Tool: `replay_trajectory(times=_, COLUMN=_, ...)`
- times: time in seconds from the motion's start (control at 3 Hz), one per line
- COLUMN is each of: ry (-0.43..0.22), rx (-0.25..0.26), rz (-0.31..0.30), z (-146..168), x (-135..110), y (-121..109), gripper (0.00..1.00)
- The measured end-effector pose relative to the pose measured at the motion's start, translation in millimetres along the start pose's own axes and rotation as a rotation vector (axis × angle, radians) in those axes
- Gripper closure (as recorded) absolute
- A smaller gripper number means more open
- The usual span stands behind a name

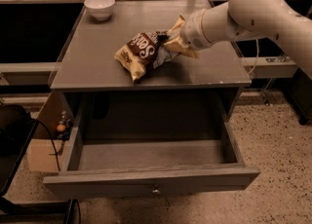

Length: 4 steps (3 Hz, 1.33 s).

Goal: Pick brown chip bag from top drawer and place on counter

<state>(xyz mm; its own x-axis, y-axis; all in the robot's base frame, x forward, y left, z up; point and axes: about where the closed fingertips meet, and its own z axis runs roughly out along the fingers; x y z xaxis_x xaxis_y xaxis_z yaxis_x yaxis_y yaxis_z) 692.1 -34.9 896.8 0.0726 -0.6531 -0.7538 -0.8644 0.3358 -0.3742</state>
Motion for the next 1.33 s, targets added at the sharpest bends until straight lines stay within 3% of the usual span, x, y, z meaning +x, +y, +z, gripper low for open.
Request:
replay_trajectory(times=0.33, ry=-0.001, rx=0.001, rz=0.003, z=1.1, x=2.3, y=0.5, gripper=0.87)
replay_trajectory(times=1.33, ry=-0.001, rx=0.001, rz=0.003, z=1.2, x=2.2, y=0.5, gripper=0.08)
